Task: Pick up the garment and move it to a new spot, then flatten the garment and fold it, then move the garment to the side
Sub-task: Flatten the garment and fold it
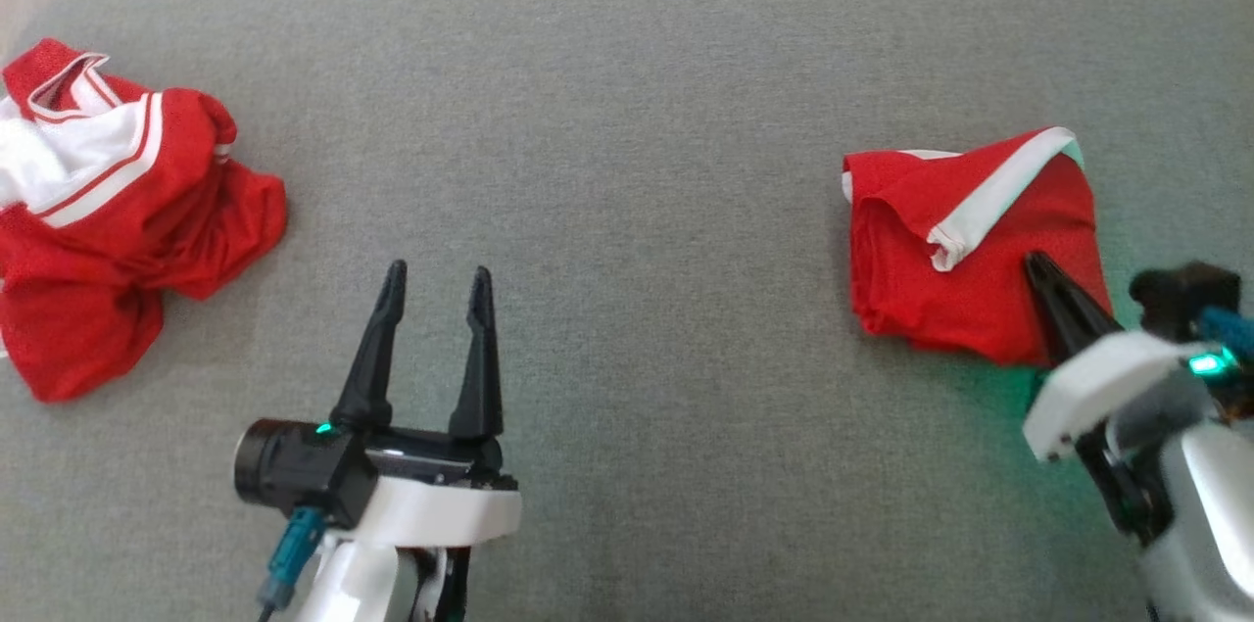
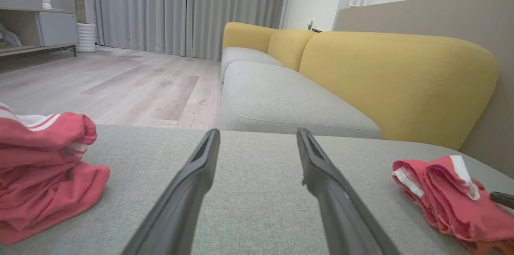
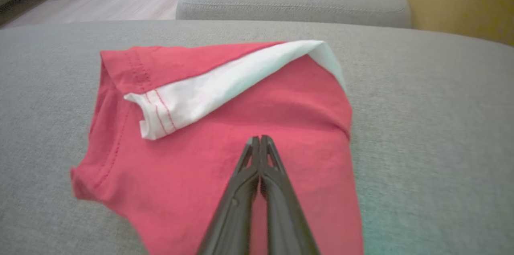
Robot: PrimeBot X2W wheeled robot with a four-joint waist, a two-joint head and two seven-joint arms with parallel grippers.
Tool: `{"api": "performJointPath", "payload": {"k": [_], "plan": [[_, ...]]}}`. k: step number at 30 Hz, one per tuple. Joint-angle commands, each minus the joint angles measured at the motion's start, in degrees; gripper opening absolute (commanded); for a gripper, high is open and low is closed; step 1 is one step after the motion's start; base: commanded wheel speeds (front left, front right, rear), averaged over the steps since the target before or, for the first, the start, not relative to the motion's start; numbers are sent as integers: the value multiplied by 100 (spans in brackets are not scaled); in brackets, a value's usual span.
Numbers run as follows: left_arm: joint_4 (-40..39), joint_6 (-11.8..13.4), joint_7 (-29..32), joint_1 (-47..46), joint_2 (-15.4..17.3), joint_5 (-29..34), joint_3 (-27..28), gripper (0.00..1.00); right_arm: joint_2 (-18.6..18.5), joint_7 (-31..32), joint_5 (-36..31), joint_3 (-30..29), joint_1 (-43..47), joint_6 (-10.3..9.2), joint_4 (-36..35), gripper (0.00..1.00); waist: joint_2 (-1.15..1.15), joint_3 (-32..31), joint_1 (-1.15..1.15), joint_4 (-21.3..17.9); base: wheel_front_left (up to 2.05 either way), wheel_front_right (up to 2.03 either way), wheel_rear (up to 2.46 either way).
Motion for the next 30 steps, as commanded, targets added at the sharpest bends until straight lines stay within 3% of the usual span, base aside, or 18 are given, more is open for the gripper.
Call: {"api": "performJointPath", "payload": {"k": [1,7,14,24,30], "plan": [[-133,-39,-29,-142,-6,5,99,100,-107,-60,161,238,-442,-4,127,0,0,14,0,46,0,0,0],[-92,-51,-29,-182,-6,10,38,100,-38,-477,349,525,-1081,-4,952,0,0,40,0,140,0,0,0],[-60,-57,-29,-196,-6,43,-25,100,359,-2086,-301,300,-1882,-4,1486,0,0,38,0,198,0,0,0],[-71,-3,-29,-153,-6,-26,-105,100,904,-2253,-301,344,-1322,-4,1666,0,0,81,0,164,0,0,0],[-36,-39,-29,-264,-6,15,-222,100,970,-2257,-505,72,-1854,-4,2065,0,0,171,0,192,0,0,0]]}}
